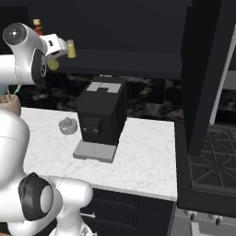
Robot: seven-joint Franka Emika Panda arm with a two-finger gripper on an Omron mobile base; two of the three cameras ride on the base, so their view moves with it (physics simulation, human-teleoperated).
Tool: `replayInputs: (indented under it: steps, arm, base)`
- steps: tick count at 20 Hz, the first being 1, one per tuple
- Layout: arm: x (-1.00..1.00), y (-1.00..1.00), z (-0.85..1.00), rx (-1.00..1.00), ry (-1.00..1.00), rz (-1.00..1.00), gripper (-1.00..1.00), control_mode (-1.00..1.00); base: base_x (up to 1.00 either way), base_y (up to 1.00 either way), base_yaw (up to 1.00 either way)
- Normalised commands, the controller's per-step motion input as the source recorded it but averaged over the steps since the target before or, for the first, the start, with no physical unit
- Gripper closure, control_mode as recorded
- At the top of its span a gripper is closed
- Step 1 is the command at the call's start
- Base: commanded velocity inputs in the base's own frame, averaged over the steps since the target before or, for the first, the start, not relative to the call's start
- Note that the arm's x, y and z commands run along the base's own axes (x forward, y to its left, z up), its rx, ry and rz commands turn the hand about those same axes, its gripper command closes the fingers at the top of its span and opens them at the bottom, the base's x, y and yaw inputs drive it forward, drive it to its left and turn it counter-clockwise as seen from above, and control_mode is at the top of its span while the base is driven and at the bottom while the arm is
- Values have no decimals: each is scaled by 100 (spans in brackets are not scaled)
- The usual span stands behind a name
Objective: Put the shaker and condiment bottle from the counter next to their counterparts in the cabinet.
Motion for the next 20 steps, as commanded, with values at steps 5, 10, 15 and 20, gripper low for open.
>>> replayInputs:
  steps: [5, 10, 15, 20]
  arm:
    - [31, 0, 0, 3, 2, 0, 100, -100]
    - [33, 0, 0, 0, 0, 0, 100, -100]
    - [28, 0, -4, 0, 0, 0, 100, -100]
    - [26, 0, -14, 0, 0, 0, 100, -100]
  base:
    - [0, 0, 0]
    - [0, 0, 0]
    - [0, 0, 0]
    - [0, 0, 0]
